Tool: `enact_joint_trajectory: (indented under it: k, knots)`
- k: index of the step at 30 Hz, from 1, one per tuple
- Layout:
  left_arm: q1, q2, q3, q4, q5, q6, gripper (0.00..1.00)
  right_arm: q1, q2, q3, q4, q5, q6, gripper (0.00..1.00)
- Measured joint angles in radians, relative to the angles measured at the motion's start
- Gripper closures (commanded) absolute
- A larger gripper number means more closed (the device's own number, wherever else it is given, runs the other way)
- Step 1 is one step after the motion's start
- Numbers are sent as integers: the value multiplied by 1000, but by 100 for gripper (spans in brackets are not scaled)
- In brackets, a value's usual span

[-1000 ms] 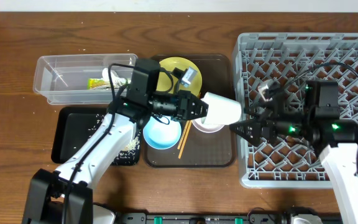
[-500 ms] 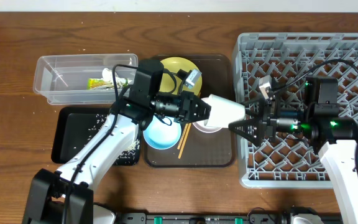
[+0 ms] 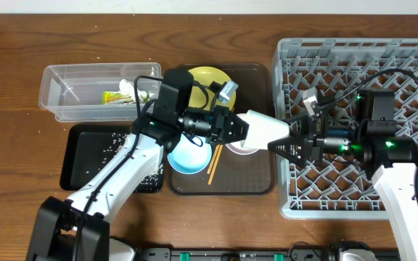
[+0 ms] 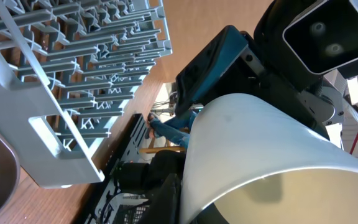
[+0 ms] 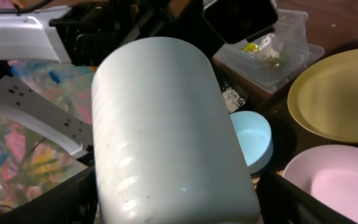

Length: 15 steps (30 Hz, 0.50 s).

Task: Sort waste into correct bins and load items into the dishwasher rack
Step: 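Hand the white cup from the left gripper to the right gripper, then place the white cup upside down in the dish rack with the right gripper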

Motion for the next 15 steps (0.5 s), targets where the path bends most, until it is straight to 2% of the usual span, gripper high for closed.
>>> enact_joint_trajectory:
  k: [9,11,12,14,15]
  knots:
    - [3,0,0,3,8,-14,94,0,0,0,0,-32,-5,48]
    - [5,0,0,3,12,-14,94,0,0,0,1,-35,-10,50]
    - [6,0,0,3,14,-14,91,0,0,0,1,-36,-9,50]
    - [6,0,0,4,14,-10,72,0,0,0,2,-37,-9,51]
    - [5,0,0,4,14,-8,63,0,0,0,2,-34,-9,56]
